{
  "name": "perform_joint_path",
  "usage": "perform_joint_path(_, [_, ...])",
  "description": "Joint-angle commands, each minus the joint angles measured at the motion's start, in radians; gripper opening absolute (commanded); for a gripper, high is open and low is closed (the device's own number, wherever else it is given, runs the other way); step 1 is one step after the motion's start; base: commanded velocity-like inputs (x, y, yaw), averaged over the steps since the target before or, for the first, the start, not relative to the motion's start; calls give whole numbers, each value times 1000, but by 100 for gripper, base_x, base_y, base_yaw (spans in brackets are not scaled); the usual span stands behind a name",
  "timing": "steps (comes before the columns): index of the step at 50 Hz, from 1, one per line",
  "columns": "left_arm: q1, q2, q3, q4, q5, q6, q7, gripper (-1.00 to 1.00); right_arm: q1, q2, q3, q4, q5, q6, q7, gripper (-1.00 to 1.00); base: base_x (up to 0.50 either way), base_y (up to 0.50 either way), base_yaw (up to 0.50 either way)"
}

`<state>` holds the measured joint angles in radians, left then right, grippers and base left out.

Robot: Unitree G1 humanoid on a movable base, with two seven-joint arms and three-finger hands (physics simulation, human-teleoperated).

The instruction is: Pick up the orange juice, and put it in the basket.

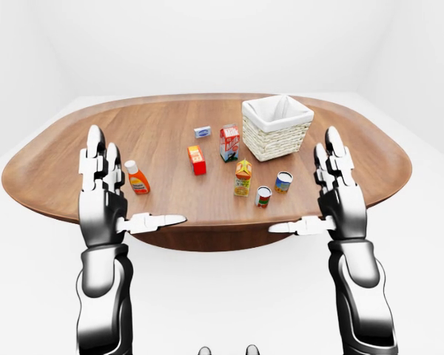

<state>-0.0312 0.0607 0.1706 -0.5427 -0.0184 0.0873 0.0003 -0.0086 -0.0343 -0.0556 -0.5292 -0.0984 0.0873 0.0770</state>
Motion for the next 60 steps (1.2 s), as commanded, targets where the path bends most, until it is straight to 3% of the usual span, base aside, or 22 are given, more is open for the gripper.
perform_joint_path(1, [5,0,4,-11,3,0,-8,100,-8,-4,-4,-87,-25,0,17,100,0,0,0])
perform_joint_path(20, [14,-7,-1,-40,17,0,-3,100,-28,-19,-36,-172,-51,0,49,100,1,0,0])
perform_joint_path(60, [6,-1,5,2,13,0,-5,100,-64,-28,-48,-240,-81,0,60,100,50,0,0])
